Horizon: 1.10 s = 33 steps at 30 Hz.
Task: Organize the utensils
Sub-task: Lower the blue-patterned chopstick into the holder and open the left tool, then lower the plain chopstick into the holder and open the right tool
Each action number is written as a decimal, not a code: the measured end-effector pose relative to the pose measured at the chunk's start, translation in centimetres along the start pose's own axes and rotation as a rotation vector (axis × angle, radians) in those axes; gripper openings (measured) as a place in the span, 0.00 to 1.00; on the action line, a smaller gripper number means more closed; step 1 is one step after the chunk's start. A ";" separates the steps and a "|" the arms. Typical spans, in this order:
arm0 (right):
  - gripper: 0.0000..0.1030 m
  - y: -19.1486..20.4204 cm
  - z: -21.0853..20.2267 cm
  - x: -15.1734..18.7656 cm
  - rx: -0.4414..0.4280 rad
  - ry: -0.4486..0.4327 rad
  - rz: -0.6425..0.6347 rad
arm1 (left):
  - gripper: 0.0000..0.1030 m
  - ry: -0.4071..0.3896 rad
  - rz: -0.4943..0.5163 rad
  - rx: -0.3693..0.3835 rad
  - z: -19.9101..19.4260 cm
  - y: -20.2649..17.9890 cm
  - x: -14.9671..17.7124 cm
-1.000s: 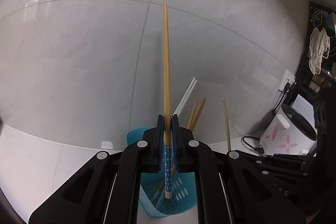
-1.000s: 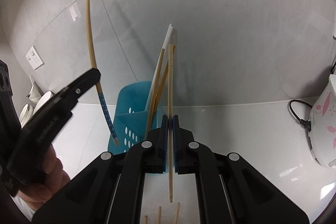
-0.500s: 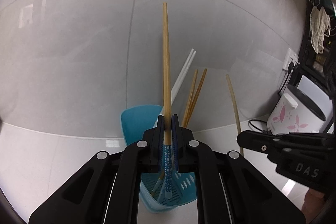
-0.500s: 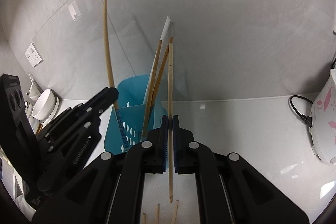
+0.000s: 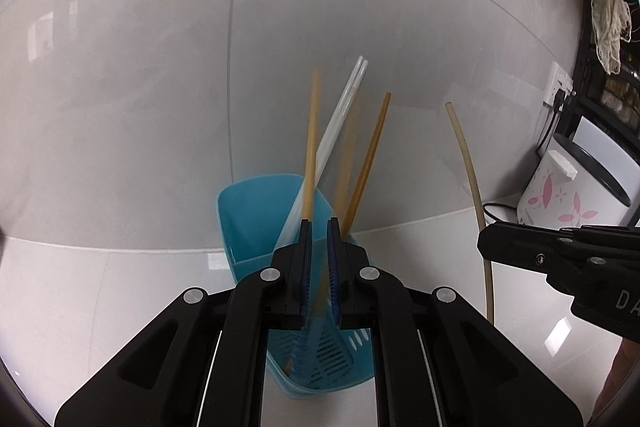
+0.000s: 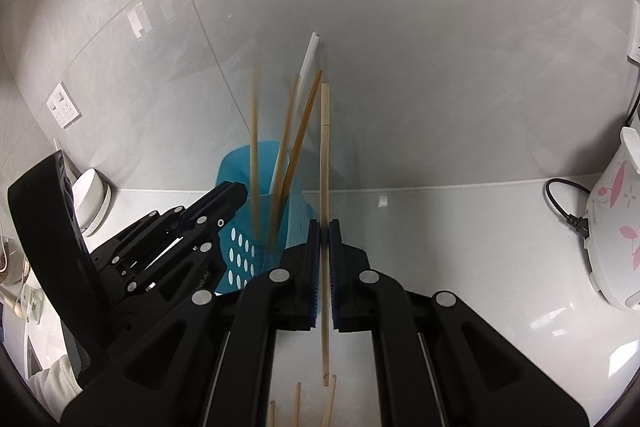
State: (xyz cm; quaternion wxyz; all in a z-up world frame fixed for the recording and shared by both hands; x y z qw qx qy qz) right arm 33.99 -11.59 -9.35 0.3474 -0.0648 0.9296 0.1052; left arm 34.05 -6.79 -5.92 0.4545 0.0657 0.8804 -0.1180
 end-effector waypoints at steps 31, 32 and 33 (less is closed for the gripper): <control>0.03 3.2 -1.0 -3.8 -0.108 -0.133 0.028 | 0.93 0.167 -0.099 -0.126 -5.9 4.8 2.0; 0.03 3.4 -0.8 -4.0 -0.115 -0.137 0.035 | 0.94 0.167 -0.100 -0.129 -6.0 5.0 2.1; 0.03 3.5 -0.7 -4.1 -0.117 -0.139 0.040 | 0.94 0.167 -0.100 -0.134 -6.0 5.2 2.1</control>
Point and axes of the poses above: each gripper's, at about its wrist camera, not at the fingertips, and z roughly the way its jaws point, y to its left, x to its underside, the point moved 8 cm from there along z, roughly the way its jaws point, and after that the axes turned 3 degrees about x, right-handed, at the moved point
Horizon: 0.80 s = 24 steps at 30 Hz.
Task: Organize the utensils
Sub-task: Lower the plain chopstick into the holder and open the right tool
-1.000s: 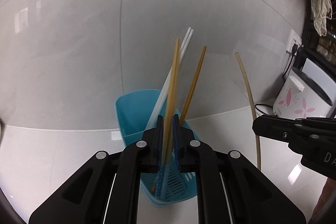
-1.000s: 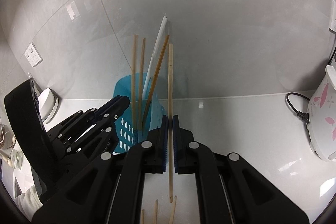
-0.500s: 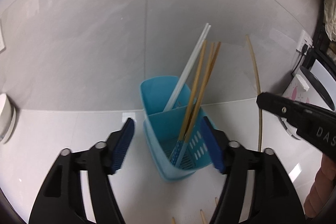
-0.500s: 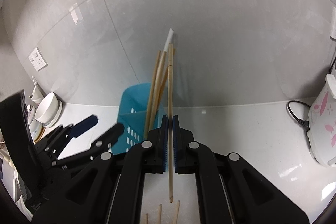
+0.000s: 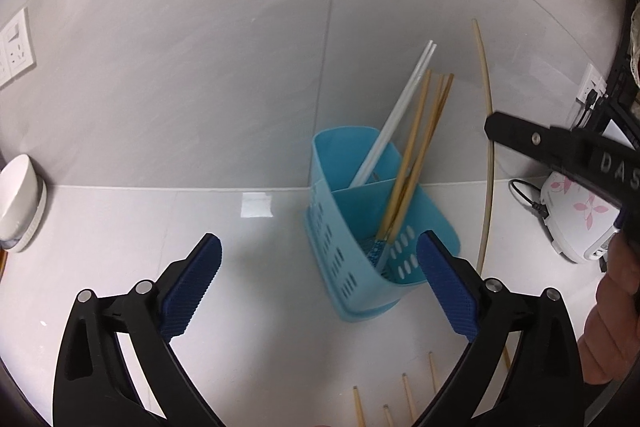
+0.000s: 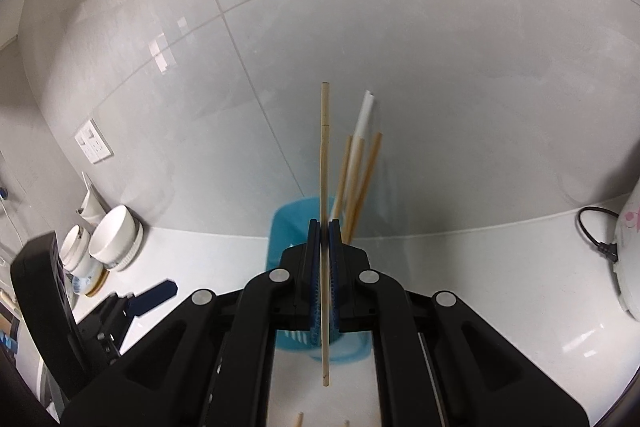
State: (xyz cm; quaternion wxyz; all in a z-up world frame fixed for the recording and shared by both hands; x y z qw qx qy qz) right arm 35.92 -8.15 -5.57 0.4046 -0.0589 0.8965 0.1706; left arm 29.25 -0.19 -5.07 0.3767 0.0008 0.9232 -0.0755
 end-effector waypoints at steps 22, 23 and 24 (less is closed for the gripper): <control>0.03 1.4 3.4 1.3 0.027 -0.094 -0.013 | 0.94 0.023 -0.054 -0.036 1.1 2.8 0.7; 0.03 1.3 3.5 1.6 0.030 -0.087 -0.012 | 0.94 0.023 -0.056 -0.037 1.3 2.8 0.7; 0.03 1.3 3.7 1.8 0.035 -0.084 -0.011 | 0.94 0.023 -0.058 -0.036 1.3 2.8 0.7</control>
Point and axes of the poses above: each gripper's, at about its wrist camera, not at the fingertips, and z roughly the way its jaws point, y to its left, x to its underside, the point moved 8 cm from there along z, roughly the way its jaws point, and after that the axes turned 3 degrees about x, right-handed, at the moved point
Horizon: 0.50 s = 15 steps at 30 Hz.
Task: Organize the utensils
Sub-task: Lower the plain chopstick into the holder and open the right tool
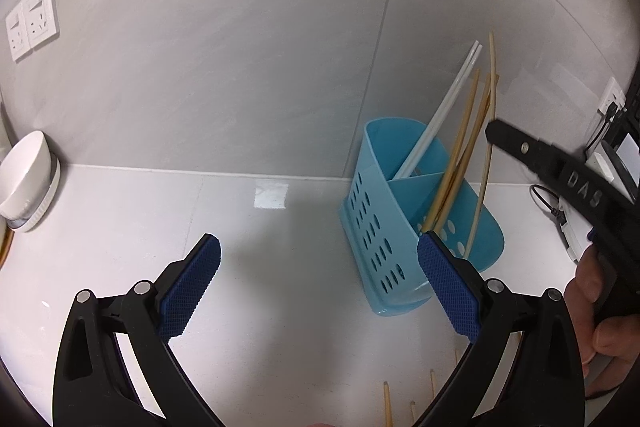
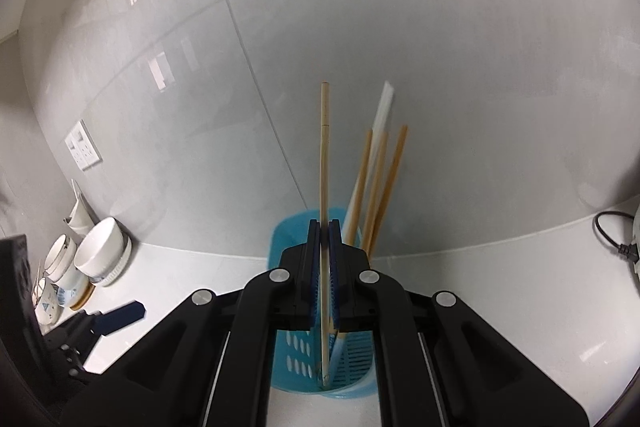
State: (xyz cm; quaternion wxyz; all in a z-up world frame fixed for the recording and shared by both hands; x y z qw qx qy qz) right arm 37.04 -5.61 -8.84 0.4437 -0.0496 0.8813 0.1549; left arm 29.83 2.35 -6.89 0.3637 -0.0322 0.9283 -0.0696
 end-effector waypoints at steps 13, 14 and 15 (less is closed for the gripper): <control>0.06 0.0 0.6 1.6 0.045 0.056 -0.037 | 0.94 -0.005 -0.018 0.002 -0.1 0.3 0.0; 0.06 0.0 0.6 1.7 0.050 0.059 -0.041 | 0.94 -0.006 -0.019 0.001 0.0 0.4 0.0; 0.06 0.0 0.4 1.7 0.051 0.061 -0.049 | 0.94 -0.006 -0.020 0.001 -0.1 0.3 -0.1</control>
Point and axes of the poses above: each gripper's, at about its wrist camera, not at the fingertips, and z roughly the way its jaws point, y to its left, x to its underside, the point moved 8 cm from there along z, roughly the way its jaws point, and after that the axes turned 3 degrees about x, right-handed, at the moved point
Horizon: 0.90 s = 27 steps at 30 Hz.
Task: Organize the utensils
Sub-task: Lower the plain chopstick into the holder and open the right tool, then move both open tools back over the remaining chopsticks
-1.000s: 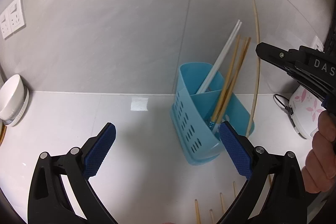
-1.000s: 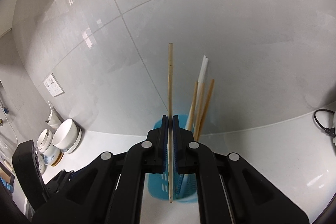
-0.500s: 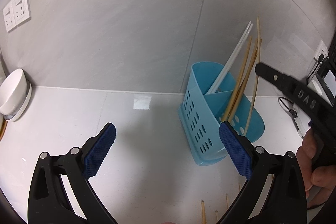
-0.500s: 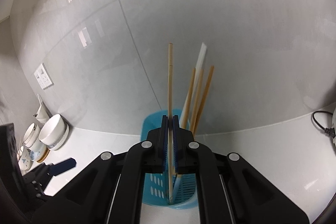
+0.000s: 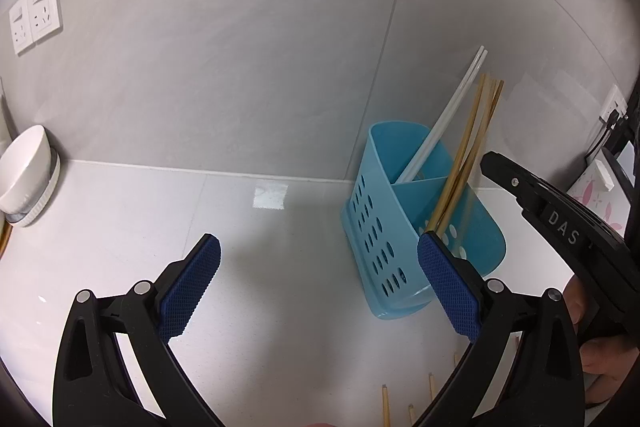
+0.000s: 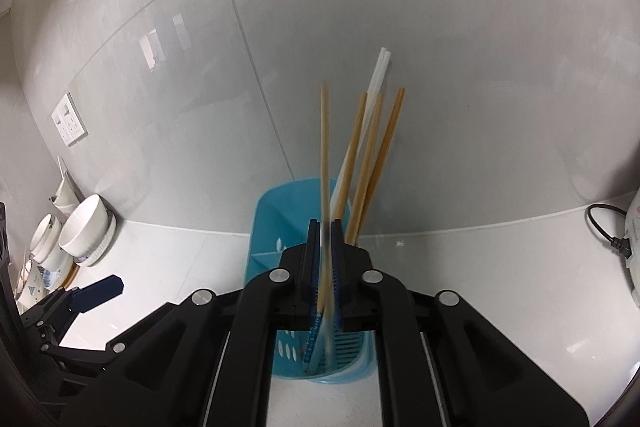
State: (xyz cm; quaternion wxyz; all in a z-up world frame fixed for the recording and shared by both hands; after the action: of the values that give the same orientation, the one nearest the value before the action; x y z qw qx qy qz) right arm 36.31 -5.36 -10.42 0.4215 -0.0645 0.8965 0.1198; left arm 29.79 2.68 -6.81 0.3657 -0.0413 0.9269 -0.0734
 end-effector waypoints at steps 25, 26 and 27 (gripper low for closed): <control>0.85 -5.5 -7.7 3.6 0.120 0.070 0.019 | 0.94 -0.004 0.033 0.027 -2.5 -2.1 1.5; 0.86 -5.6 -8.0 3.9 0.118 0.071 0.023 | 0.94 -0.003 0.034 0.027 -2.8 -2.4 1.7; 0.89 -5.9 -8.4 4.2 0.125 0.073 0.024 | 0.94 -0.002 0.037 0.027 -3.0 -2.5 1.9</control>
State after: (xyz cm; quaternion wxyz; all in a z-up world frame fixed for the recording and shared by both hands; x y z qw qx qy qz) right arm 28.69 -13.34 -9.38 0.3903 -0.0315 0.9177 0.0663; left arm 26.45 0.32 -5.52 0.3686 -0.0193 0.9260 -0.0792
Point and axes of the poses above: each gripper's, at about its wrist camera, not at the fingertips, and z roughly the way its jaws point, y to its left, x to its underside, the point moved 8 cm from there along z, roughly the way its jaws point, and after that the axes turned 3 degrees about x, right-handed, at the moved point
